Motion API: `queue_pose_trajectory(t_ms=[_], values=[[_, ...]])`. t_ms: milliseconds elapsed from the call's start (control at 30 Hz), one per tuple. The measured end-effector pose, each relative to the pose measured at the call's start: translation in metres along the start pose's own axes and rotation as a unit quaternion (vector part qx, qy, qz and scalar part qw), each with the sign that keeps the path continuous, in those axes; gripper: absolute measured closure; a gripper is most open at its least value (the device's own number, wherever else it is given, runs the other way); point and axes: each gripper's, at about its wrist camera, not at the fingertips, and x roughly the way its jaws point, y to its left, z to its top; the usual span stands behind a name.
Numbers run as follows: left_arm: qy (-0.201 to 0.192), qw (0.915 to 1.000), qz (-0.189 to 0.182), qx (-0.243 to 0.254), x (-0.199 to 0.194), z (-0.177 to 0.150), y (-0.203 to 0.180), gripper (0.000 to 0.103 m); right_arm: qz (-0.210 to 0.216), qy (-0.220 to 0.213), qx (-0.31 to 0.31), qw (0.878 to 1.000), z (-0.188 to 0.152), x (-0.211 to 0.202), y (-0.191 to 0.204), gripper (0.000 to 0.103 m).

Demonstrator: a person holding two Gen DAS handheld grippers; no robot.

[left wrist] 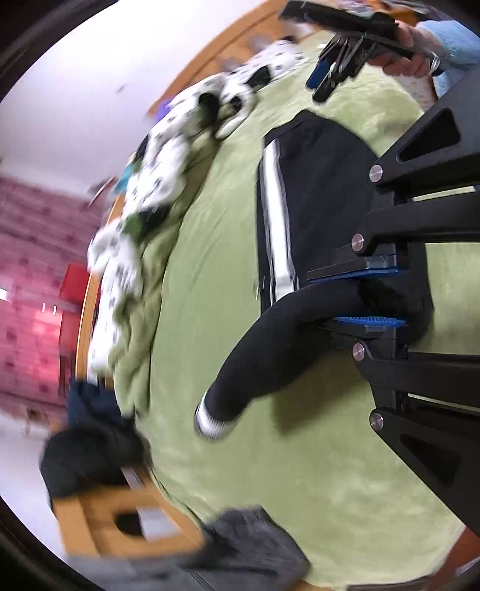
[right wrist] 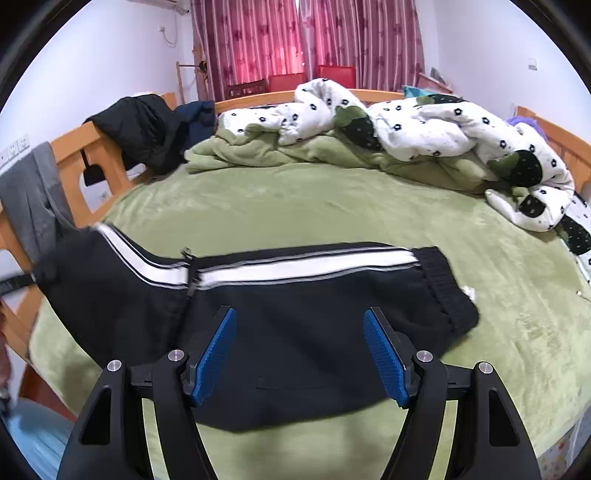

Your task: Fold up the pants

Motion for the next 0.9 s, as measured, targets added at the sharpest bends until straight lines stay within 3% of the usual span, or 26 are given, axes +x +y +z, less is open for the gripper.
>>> queue_pose_trajectory(t_ms=[133, 267, 400, 567, 633, 667, 700, 767, 833, 900], values=[[0.027, 0.9993, -0.027, -0.006, 0.039, -0.007, -0.054, 0.088, -0.018, 0.030, 0.015, 0.999, -0.016, 0.007, -0.033, 0.033], [0.047, 0.9975, -0.053, -0.006, 0.076, -0.036, -0.091, 0.089, 0.005, 0.036, 0.051, 0.998, -0.024, 0.002, -0.060, 0.033], [0.090, 0.9915, -0.088, -0.032, 0.114, -0.071, -0.102, 0.089, -0.005, 0.032, 0.051, 0.998, -0.030, 0.001, -0.067, 0.033], [0.128, 0.9832, -0.122, -0.047, 0.113, -0.083, -0.093, 0.087, 0.027, 0.050, 0.055, 0.997, -0.029, 0.013, -0.056, 0.033], [0.125, 0.9815, -0.139, -0.044, 0.095, -0.079, -0.084, 0.075, 0.047, 0.055, 0.057, 0.996, -0.025, 0.021, -0.045, 0.033], [0.121, 0.9794, -0.155, -0.046, 0.086, -0.077, -0.079, 0.065, 0.058, 0.057, 0.059, 0.995, -0.023, 0.024, -0.040, 0.033], [0.113, 0.9784, -0.166, -0.050, 0.074, -0.075, -0.072, 0.050, 0.069, 0.058, 0.061, 0.994, -0.021, 0.028, -0.034, 0.033], [0.074, 0.9835, -0.156, -0.053, 0.047, -0.072, -0.055, 0.035, 0.093, 0.069, 0.068, 0.991, -0.017, 0.040, -0.019, 0.032], [0.049, 0.9883, -0.135, -0.051, 0.031, -0.072, -0.036, 0.035, 0.112, 0.080, 0.075, 0.988, -0.015, 0.054, -0.004, 0.032], [0.044, 0.9941, -0.084, -0.052, 0.023, -0.074, -0.016, 0.035, 0.121, 0.091, 0.079, 0.985, -0.015, 0.070, 0.011, 0.032]])
